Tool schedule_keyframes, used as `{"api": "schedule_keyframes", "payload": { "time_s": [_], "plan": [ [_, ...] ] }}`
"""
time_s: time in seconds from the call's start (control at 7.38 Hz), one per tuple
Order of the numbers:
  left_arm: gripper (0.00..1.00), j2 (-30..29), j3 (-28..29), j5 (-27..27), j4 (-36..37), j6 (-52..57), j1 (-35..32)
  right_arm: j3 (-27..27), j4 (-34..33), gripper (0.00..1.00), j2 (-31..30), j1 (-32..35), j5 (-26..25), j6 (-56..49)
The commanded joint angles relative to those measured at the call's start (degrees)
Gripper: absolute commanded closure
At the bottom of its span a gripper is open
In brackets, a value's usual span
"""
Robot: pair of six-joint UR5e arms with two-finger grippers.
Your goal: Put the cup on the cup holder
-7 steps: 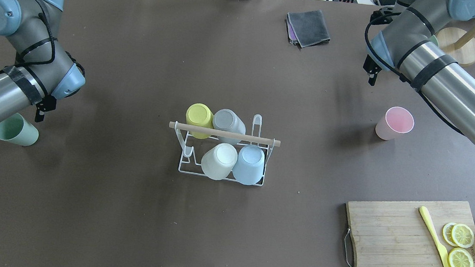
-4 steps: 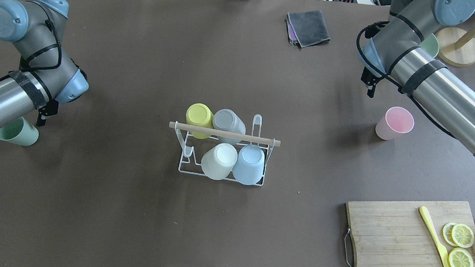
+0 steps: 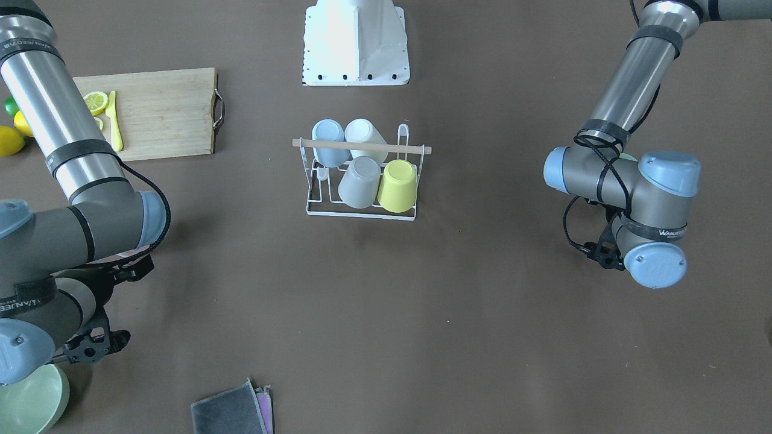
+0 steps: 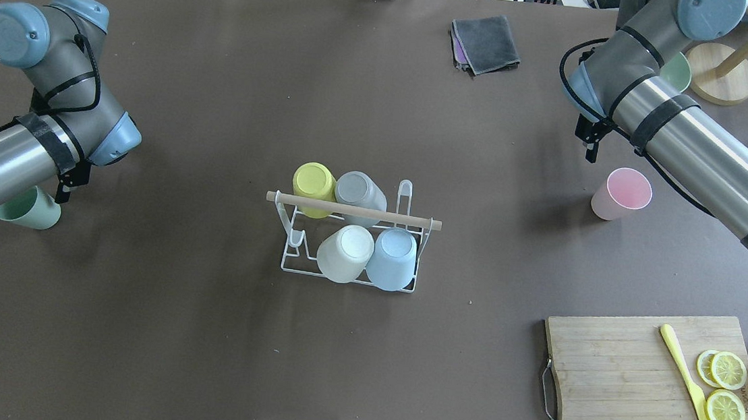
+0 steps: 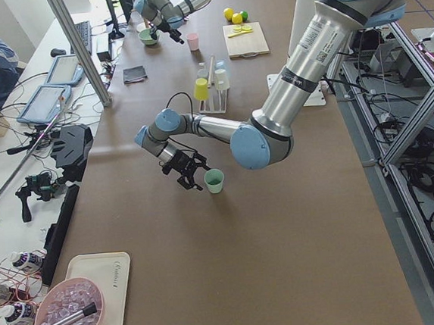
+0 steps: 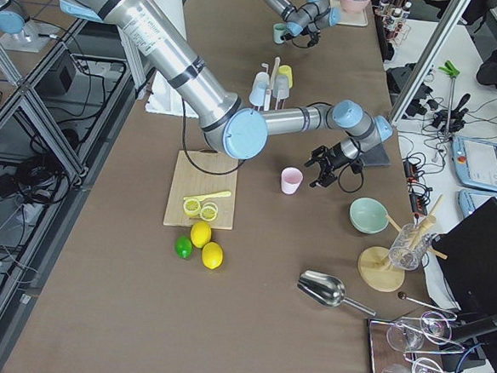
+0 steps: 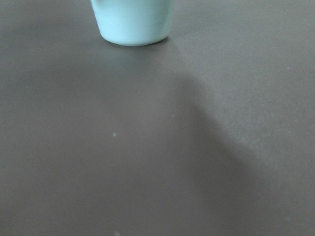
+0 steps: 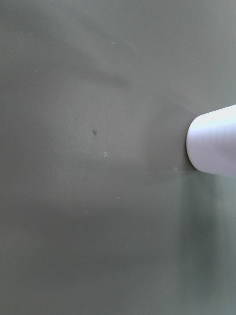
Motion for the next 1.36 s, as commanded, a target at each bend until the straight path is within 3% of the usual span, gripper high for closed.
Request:
{"api": "schedule_keyframes", "payload": {
  "time_s": [0.0,1.22],
  "plan": [
    [0.02,-0.13,-0.04,0.11,2.21,0.03,0.81,-4.93,-0.04,0.0,2.39,-0.08,0.39,-1.78],
    [0.02,-0.3,2.24,2.49,3.09,0.12,2.83,-16.37,0.49,0.0,6.27,-3.25,-1.54,-5.47]
  ]
}}
